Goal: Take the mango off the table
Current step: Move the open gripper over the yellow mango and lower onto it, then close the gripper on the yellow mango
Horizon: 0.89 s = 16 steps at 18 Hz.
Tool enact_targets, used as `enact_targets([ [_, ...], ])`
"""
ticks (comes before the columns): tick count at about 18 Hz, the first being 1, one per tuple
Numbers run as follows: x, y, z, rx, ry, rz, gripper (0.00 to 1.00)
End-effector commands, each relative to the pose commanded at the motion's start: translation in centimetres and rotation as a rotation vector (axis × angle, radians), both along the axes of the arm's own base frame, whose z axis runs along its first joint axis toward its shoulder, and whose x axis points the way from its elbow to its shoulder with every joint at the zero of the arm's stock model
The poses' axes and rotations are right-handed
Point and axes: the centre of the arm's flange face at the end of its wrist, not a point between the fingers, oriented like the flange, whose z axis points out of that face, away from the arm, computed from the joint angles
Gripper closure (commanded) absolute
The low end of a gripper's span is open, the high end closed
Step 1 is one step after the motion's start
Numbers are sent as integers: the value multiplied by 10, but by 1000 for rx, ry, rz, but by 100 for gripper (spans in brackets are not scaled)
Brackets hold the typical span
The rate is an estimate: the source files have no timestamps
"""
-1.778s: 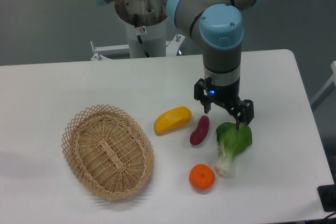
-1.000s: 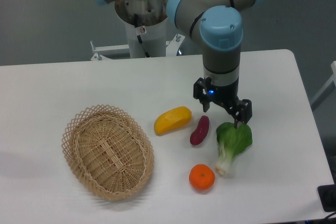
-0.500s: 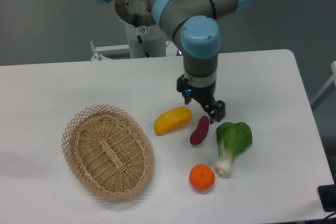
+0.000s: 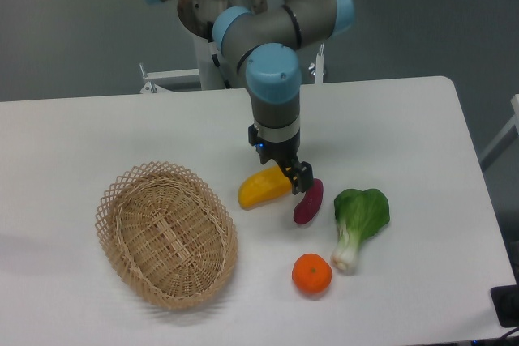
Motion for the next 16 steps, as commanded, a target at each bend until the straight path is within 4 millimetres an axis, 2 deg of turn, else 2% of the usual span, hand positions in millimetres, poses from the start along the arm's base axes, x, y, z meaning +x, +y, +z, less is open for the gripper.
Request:
enact_targets([
  [4, 3, -2, -15, -50, 4, -7, 0],
  [16, 8, -4, -38, -94, -20, -11, 0],
])
